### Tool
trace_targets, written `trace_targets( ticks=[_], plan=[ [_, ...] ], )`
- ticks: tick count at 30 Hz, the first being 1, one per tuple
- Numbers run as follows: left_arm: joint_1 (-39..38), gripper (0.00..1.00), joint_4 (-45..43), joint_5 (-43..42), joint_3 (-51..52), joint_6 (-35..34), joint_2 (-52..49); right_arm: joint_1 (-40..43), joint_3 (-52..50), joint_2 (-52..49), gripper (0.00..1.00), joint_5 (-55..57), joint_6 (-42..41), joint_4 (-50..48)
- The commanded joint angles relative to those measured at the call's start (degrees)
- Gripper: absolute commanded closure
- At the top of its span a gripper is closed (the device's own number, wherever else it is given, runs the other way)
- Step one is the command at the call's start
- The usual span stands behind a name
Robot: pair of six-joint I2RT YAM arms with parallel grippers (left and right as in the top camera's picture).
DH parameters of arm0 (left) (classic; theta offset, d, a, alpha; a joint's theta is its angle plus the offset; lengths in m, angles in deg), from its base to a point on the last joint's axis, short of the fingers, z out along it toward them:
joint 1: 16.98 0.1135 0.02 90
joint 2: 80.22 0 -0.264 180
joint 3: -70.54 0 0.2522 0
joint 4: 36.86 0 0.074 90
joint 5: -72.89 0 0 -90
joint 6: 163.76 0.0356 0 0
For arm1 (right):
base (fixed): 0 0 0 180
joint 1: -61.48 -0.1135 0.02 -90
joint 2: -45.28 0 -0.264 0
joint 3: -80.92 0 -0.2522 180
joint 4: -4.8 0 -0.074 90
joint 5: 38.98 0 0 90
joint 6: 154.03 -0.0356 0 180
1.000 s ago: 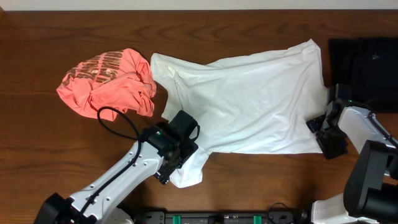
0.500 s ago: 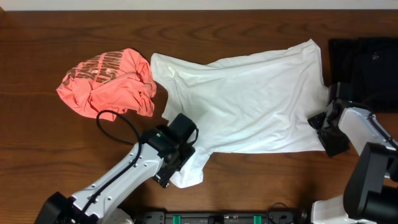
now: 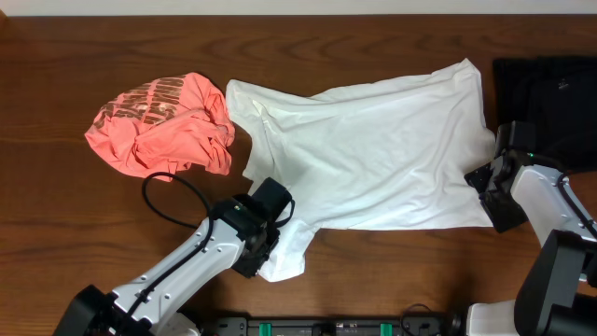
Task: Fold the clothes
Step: 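Grasp the near hem corners of the white T-shirt with both grippers, then lift the near hem and fold it toward the far edge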
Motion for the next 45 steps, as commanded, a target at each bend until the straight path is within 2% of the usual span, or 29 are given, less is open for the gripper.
trace_targets(
  ticks=[1,3,4,5,6,28,37,45],
  plan=[
    [-0.1,0.69,-0.1,2.0,0.7,-0.2,-1.0,0.9,-0.4,0.8,0.12,1.4,1.1,0.4],
    [-0.1,0.75,-0.4,1.7,0.8,-0.2,-1.7,0.9,-0.4,0.8,0.12,1.4,1.1,0.9],
    [-0.1,0.81,-0.5,1.5,0.8,-0.2,-2.2,0.9,-0.4,0.8,0.12,1.4,1.1,1.2],
    [-0.1,0.93,-0.6,1.3,0.8,-0.2,-2.6,0.9,-0.4,0.8,0.12,1.4,1.1,1.4],
    [-0.1,0.94,-0.7,1.1,0.8,-0.2,-3.0,0.9,-0.4,0.8,0.12,1.4,1.1,1.6],
    [-0.1,0.94,-0.7,0.7,0.8,-0.2,-3.1,5.7,-1.0,0.7,0.13,2.3,1.0,-0.7],
    [-0.1,0.94,-0.2,0.5,0.8,-0.2,-3.1,5.7,-6.8,0.7,0.15,2.0,1.0,-8.0],
    [-0.1,0.94,-0.1,0.4,0.8,-0.2,-3.1,6.0,-9.2,0.7,0.17,3.8,1.0,-9.7]
  ],
)
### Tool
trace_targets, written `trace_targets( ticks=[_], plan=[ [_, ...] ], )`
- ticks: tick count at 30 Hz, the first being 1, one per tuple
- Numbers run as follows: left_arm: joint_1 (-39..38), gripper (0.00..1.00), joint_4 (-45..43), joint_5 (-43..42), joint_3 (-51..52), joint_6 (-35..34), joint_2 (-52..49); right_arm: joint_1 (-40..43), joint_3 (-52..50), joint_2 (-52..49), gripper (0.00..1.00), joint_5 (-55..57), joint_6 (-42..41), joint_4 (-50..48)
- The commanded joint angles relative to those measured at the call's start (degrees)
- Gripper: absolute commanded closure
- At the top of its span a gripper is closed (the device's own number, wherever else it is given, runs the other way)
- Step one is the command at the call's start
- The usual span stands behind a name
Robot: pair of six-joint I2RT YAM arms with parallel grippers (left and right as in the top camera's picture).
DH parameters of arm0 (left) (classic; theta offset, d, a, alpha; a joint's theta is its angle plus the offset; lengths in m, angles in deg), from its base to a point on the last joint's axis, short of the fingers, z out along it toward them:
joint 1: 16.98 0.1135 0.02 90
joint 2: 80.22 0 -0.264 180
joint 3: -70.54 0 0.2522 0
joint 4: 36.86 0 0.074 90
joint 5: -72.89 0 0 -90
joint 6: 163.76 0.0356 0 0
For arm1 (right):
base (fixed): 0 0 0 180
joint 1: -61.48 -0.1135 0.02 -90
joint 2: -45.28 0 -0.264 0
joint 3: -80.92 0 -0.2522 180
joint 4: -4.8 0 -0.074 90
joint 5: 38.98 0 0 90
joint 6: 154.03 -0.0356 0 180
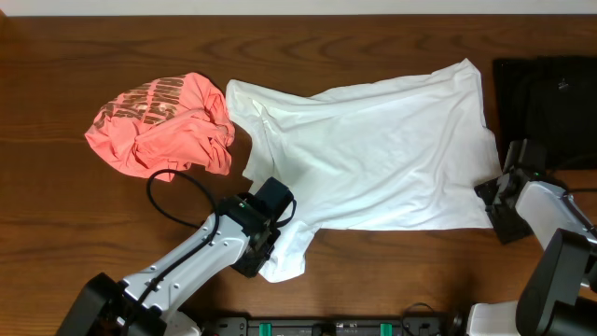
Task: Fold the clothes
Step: 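Lift the near hem and fold it toward the far edge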
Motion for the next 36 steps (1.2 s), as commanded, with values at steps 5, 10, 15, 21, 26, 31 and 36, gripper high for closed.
trace_targets(
  ticks=[5,10,15,21,26,31,36],
  plan=[
    [-0.1,0.94,0.5,0.4,0.8,-0.1,-0.3,1.5,-4.9,0.1,0.23,2.5,0.2,-4.4],
    [-0.1,0.94,0.5,0.4,0.8,-0.1,-0.3,1.6,-7.6,0.1,0.39,1.2,0.3,-7.6],
    [-0.1,0.94,0.5,0.4,0.8,-0.1,-0.3,1.6,-7.6,0.1,0.85,0.0,0.3,-7.6],
    [0.3,0.94,0.4,0.3,0.7,0.0,-0.3,1.6,-7.6,0.2,0.99,-0.8,0.3,-7.4],
    [3.0,0.94,0.3,0.1,-0.2,4.7,0.6,1.6,-7.2,0.9,0.99,-2.8,2.6,-7.3],
    [5.9,0.94,0.1,2.0,-1.5,10.8,2.6,1.6,-6.8,4.4,0.99,-4.5,3.3,-5.0],
    [6.6,0.94,-1.0,3.1,-1.5,14.2,4.1,1.6,-6.8,11.1,0.99,-4.7,3.4,-0.6]
  ],
)
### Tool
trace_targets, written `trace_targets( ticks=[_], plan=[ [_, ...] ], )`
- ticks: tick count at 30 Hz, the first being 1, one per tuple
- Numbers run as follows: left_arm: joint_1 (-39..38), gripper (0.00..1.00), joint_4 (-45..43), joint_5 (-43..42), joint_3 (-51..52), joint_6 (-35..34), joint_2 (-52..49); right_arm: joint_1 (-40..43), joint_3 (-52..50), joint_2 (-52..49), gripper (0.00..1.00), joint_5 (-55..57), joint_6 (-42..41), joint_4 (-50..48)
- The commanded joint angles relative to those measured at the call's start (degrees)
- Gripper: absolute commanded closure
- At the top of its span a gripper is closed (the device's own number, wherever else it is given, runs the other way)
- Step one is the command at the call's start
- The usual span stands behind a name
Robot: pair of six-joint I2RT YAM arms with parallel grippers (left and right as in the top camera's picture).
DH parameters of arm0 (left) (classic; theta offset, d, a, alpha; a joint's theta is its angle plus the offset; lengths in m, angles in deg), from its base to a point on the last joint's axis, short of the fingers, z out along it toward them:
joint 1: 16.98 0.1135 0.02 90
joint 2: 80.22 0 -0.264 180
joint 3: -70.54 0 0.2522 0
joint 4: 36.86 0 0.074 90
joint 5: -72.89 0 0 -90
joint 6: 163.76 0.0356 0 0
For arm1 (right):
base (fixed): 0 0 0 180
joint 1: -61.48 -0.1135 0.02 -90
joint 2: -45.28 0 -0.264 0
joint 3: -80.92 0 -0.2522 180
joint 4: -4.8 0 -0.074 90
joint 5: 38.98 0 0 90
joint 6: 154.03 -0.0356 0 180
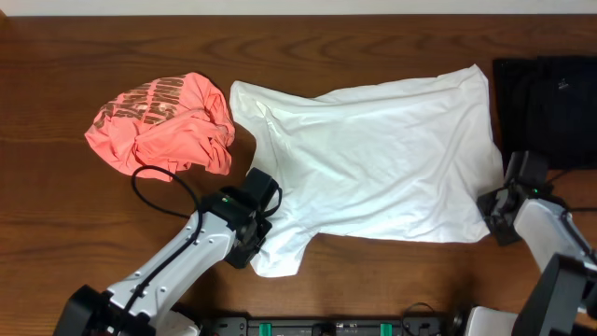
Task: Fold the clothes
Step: 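Lift the near hem and fold it toward the far edge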
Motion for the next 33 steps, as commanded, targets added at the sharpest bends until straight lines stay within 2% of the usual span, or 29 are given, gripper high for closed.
trace_targets(
  ticks=[1,9,13,21,27,33],
  plan=[
    [0.4,0.94,-0.6,2.0,-1.3,5.0,1.5,0.9,-0.5,5.3,0.99,-1.3,1.5,2.0],
    [0.4,0.94,-1.8,2.9,-1.3,12.2,7.6,0.9,-0.5,17.7,0.99,-1.3,4.3,8.5],
    [0.4,0.94,-0.7,4.5,-1.3,13.6,11.9,0.9,-0.5,21.0,0.98,-1.3,4.9,11.3],
    [0.4,0.94,3.1,9.1,-1.3,14.4,20.7,0.9,-0.5,21.7,0.98,-1.8,4.9,14.7],
    [0.4,0.94,4.3,9.5,-1.3,14.5,25.2,0.9,-0.5,21.7,0.99,-3.3,4.8,16.5],
    [0.4,0.94,4.3,10.4,-1.3,17.4,28.3,0.9,-0.5,23.4,0.99,-5.3,4.9,17.7]
  ],
)
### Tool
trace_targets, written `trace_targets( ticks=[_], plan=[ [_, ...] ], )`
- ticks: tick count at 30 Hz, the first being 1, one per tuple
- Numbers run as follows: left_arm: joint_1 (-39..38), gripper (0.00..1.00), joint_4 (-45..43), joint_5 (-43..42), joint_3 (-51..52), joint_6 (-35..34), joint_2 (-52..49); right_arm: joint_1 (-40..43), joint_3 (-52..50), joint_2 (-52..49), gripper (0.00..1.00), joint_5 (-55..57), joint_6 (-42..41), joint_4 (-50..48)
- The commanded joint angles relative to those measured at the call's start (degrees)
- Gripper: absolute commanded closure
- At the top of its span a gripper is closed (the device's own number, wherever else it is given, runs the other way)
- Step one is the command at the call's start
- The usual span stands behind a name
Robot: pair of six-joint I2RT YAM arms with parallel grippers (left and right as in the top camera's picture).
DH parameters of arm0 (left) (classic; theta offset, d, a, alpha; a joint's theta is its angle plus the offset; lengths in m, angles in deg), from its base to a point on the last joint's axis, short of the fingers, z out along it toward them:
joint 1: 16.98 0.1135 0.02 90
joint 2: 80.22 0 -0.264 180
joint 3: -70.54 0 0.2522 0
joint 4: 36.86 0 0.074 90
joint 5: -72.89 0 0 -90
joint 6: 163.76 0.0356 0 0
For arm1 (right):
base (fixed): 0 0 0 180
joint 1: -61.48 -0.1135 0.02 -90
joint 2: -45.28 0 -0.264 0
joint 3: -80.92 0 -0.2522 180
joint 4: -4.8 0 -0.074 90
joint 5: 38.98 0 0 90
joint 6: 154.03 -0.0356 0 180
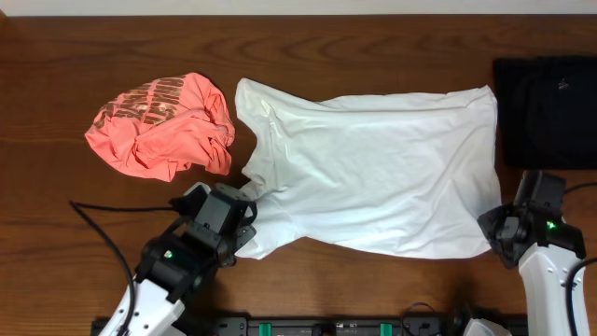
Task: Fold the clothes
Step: 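Lift the near hem and fold it toward the far edge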
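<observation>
A white T-shirt [373, 177] lies spread across the middle of the table, fairly flat, with its collar end at the left. My left gripper [244, 235] is at the shirt's near-left corner and is shut on the cloth there. My right gripper [492, 235] is at the near-right corner of the hem, shut on that corner. The fingers of both are largely hidden under the gripper bodies and the cloth.
A crumpled coral shirt [159, 126] with a printed logo lies left of the white shirt, almost touching it. A folded black garment [546, 107] sits at the far right. A black cable [112, 207] trails left from the left arm.
Both grippers have moved toward the table's near edge, the left one also leftward. The white shirt came with them and now lies flatter, its right edge straighter and farther from the black garment.
At first the white shirt lay slanted and wrinkled, with my left gripper on its near-left sleeve and my right at its near-right corner. The right gripper then stood farther right and nearer. The shirt was then stretched wider, and now lies drawn nearer and flatter.
</observation>
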Motion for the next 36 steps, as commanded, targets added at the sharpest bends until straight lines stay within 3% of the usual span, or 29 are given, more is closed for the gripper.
trace_targets(
  ticks=[1,17,23,36],
  plan=[
    [0.3,0.94,0.3,2.9,-1.2,2.0,1.7,0.9,0.0,2.3,0.99,-1.2,0.7,0.3],
    [0.3,0.94,-1.2,13.7,-3.7,3.6,4.5,1.5,3.0,10.7,0.99,1.4,3.6,3.1],
    [0.3,0.94,-9.5,21.5,-3.6,3.6,1.9,2.0,3.0,8.2,0.99,2.9,3.6,-2.6],
    [0.4,0.94,-25.3,25.6,-3.6,4.6,-15.5,2.0,3.0,-3.5,0.99,2.9,3.7,-11.9]
  ],
)
